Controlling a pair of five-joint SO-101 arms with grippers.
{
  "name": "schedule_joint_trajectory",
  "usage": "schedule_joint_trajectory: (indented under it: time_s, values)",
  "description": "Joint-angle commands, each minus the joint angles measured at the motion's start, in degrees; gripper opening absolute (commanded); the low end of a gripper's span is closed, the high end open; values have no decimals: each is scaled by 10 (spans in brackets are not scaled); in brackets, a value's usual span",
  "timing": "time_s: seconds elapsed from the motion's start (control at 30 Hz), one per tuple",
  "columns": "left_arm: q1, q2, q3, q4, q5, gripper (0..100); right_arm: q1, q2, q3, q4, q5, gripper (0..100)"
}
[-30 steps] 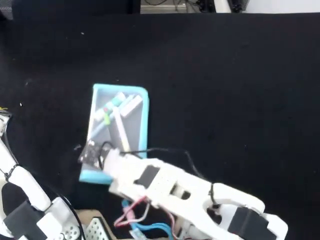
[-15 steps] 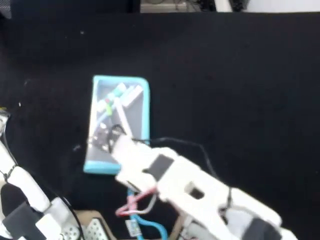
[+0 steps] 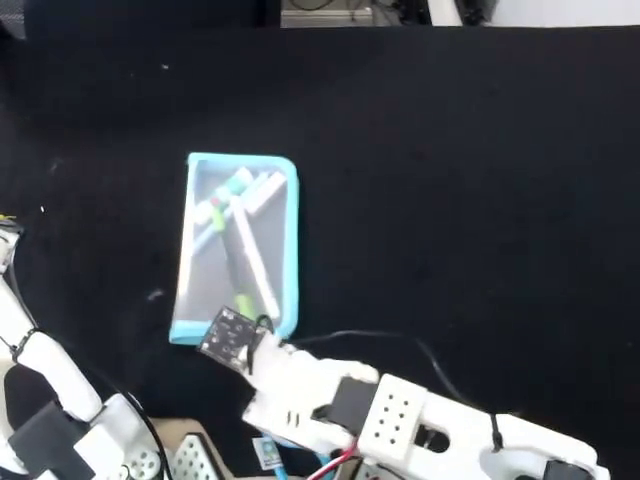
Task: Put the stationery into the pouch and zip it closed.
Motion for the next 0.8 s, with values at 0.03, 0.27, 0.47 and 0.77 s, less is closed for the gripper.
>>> schedule_joint_trajectory:
  time_s: [0.03, 0.27, 0.47, 0.77]
  values:
    - [0, -10, -29, -4, 4, 270, -2, 26, -1, -35, -37, 272]
    - [0, -10, -29, -4, 4, 270, 4, 112, -20, -42, -16, 178]
    - [0, -10, -29, -4, 4, 270, 86, 187, -68, -43, -11, 173]
    - [0, -10, -29, -4, 4, 270, 272, 157, -130, 53, 193, 11]
